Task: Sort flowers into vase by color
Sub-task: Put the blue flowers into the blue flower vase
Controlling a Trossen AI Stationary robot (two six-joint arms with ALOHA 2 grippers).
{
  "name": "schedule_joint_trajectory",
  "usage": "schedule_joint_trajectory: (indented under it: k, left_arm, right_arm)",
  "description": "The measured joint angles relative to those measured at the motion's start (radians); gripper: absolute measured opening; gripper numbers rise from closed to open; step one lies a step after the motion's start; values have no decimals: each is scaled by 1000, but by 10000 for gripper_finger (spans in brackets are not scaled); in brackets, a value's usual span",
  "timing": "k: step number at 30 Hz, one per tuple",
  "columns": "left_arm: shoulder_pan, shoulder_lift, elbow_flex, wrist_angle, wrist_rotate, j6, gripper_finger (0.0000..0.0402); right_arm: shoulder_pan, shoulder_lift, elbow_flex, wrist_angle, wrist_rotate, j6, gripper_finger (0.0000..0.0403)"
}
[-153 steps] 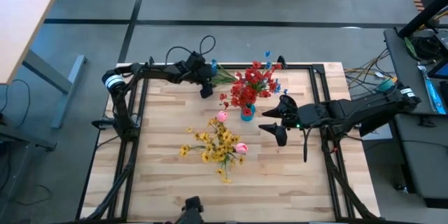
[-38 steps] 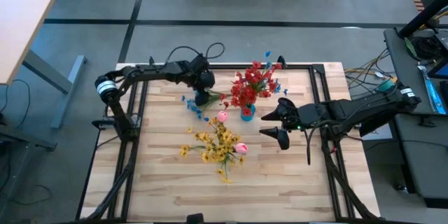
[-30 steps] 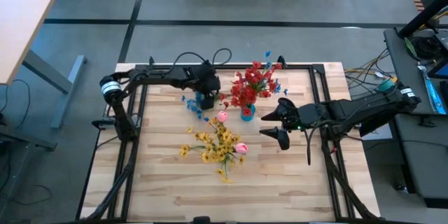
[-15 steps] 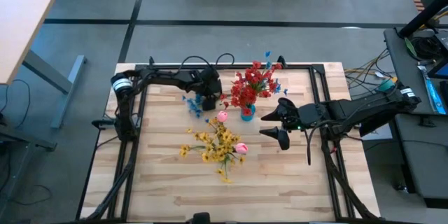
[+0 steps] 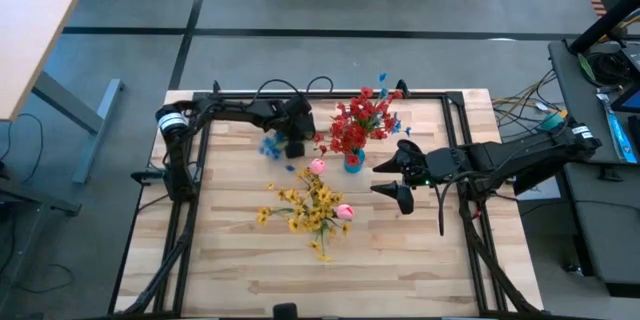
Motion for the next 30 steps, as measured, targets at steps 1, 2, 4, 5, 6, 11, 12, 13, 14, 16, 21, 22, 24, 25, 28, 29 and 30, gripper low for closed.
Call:
schedule_joint_trajectory:
  k: [1,2,4,5,6,11,12,13,14,16,21,22,24,25,28,29,30]
  left_arm:
    - [0,-7,0,-2,-5,1,26]
    - [0,-16,0,-9,-5,2,15]
    - [0,-25,0,-23,-6,7,10]
    - [-1,-29,0,-36,-10,12,12]
    - [-1,-32,0,-55,-18,19,16]
    - [0,-86,0,-143,-165,50,17]
    - [2,-102,0,-159,-197,55,14]
    - [4,-121,0,-179,-222,61,12]
    - [7,-141,0,-199,-241,68,10]
    - [17,-190,1,-217,-266,71,8]
    - [56,-340,1,-255,-319,66,9]
    - [63,-375,1,-256,-327,57,9]
    - [72,-444,1,-263,-328,43,9]
    - [73,-480,1,-267,-328,35,9]
    - [74,-591,1,-268,-324,15,9]
    - [73,-629,1,-267,-323,4,9]
    - [72,-666,4,-268,-314,-13,9]
  right_arm:
    - [0,0,0,0,0,0,270]
    - [0,0,0,0,0,0,270]
    - [0,0,0,0,0,-1,270]
    - [0,0,0,0,0,-1,270]
    - [0,0,0,-1,0,-1,270]
    - [0,0,0,0,0,-3,270]
    - [0,0,0,0,0,-5,270]
    - [0,0,0,0,0,-9,270]
    - [0,0,0,0,0,-11,270]
    - [0,0,0,0,0,-16,270]
    - [0,0,0,6,0,-59,270]
    - [2,0,0,15,0,-72,270]
    - [5,0,3,29,-1,-119,270]
    - [9,0,11,28,-1,-141,270]
    - [24,0,43,30,-2,-214,270]
    - [30,0,58,30,-1,-239,270]
    - [37,0,73,28,-1,-262,270]
